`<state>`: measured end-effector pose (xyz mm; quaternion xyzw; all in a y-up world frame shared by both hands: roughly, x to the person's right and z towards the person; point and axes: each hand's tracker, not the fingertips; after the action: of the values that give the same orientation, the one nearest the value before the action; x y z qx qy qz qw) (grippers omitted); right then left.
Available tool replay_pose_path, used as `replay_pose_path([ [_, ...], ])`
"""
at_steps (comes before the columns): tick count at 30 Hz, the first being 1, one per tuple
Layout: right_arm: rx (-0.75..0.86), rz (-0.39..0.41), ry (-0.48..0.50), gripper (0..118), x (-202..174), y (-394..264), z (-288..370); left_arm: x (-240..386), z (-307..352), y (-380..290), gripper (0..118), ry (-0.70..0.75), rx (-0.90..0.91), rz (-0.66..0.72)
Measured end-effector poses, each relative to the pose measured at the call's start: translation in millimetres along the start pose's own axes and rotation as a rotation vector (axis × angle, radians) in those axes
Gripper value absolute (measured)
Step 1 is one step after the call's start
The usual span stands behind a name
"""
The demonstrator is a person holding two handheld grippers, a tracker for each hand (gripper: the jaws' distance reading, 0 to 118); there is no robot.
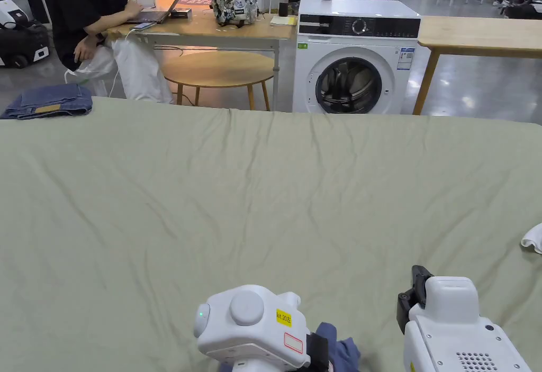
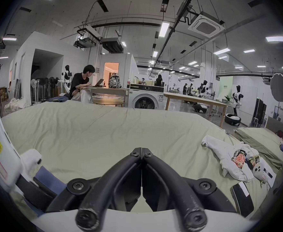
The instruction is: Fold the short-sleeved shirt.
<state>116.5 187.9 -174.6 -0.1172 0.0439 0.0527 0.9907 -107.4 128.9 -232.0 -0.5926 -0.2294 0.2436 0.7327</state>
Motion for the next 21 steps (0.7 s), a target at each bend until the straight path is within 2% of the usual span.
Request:
replay_pose_path([
  [2,-0.004,0.000,-0.004,0,2,-1,0,0,3,-2,13,-0.012,0.008,0.021],
  [4,-0.008,-0.001,-0.005,0,3,-1,-1,-2,12,-3,35,-0.061,0.018,0.054],
  [6,-0.009,-0.002,-0.006,0,4,-2,-1,2,27,-6,36,-0.128,0.027,0.045],
  [12,-0.003,-0.002,-0.007,0,4,0,2,1,65,-6,36,-0.158,0.130,0.014],
  [13,-0.002,-0.004,-0.006,0,5,0,2,-3,62,-3,32,-0.153,0.131,0.009],
  [14,-0.001,-0.006,-0.006,0,5,0,2,-2,57,-1,22,-0.210,0.157,-0.004],
  [15,0.000,-0.006,-0.007,0,5,0,2,-5,51,-1,7,-0.192,0.145,-0.002],
  [17,0.000,-0.008,-0.008,0,6,0,2,-12,32,-1,6,-0.205,0.115,0.013],
  [21,-0.009,-0.015,-0.012,0,9,-3,2,-13,-13,-11,2,-0.333,0.017,0.050],
])
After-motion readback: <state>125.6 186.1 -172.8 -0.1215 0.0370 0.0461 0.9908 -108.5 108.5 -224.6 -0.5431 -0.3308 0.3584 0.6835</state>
